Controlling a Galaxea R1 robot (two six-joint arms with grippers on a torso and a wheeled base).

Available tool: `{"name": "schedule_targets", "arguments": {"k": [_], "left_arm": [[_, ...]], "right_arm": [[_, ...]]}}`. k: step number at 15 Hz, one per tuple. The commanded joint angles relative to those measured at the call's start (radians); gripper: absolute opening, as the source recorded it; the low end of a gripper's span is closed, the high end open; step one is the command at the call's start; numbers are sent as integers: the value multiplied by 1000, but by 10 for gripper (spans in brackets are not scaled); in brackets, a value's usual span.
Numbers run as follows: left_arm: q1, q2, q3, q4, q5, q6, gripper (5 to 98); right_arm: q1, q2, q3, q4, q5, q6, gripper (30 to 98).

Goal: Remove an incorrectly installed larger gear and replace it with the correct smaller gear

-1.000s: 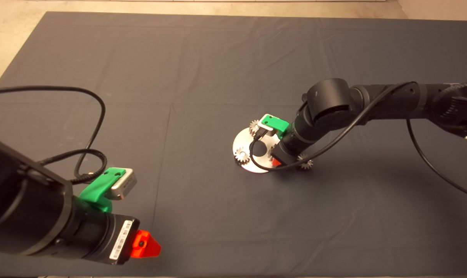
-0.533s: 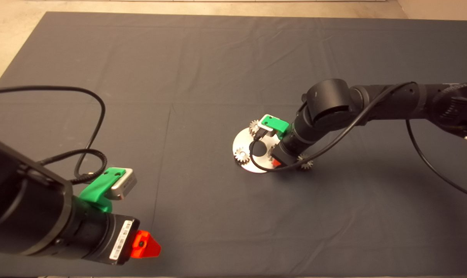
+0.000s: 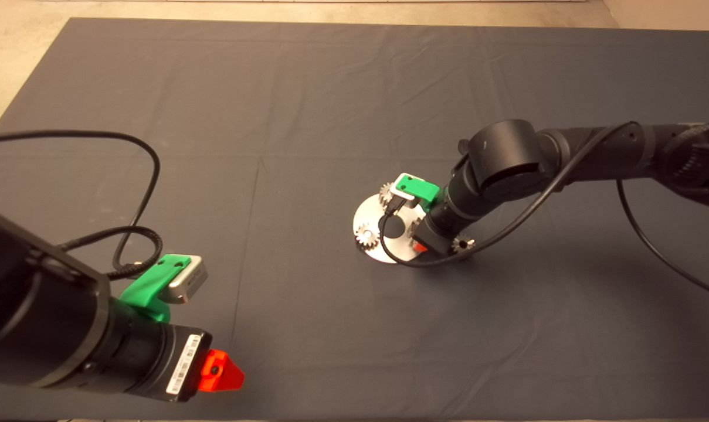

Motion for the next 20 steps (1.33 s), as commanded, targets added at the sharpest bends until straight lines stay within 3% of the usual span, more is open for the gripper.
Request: {"name": "schedule_targets", "arguments": {"k": [1, 5, 7, 11, 16, 20], "left_arm": [[-4, 1, 18, -12, 0, 0, 982], [-3, 1, 18, -12, 0, 1, 983], [-2, 3, 18, -12, 0, 1, 983], [-2, 3, 18, -12, 0, 1, 983], [10, 3, 18, -12, 0, 1, 983], [12, 3, 18, -12, -1, 1, 983]], "right_arm": [[62, -3, 47, -18, 7, 14, 478], [61, -48, 38, -18, -13, 22, 478], [59, -102, -1, -21, -24, 71, 478], [51, -177, -11, -24, -22, 86, 477], [-24, -205, -58, -26, -17, 85, 477], [-38, -234, -62, -30, -16, 85, 477]]}}
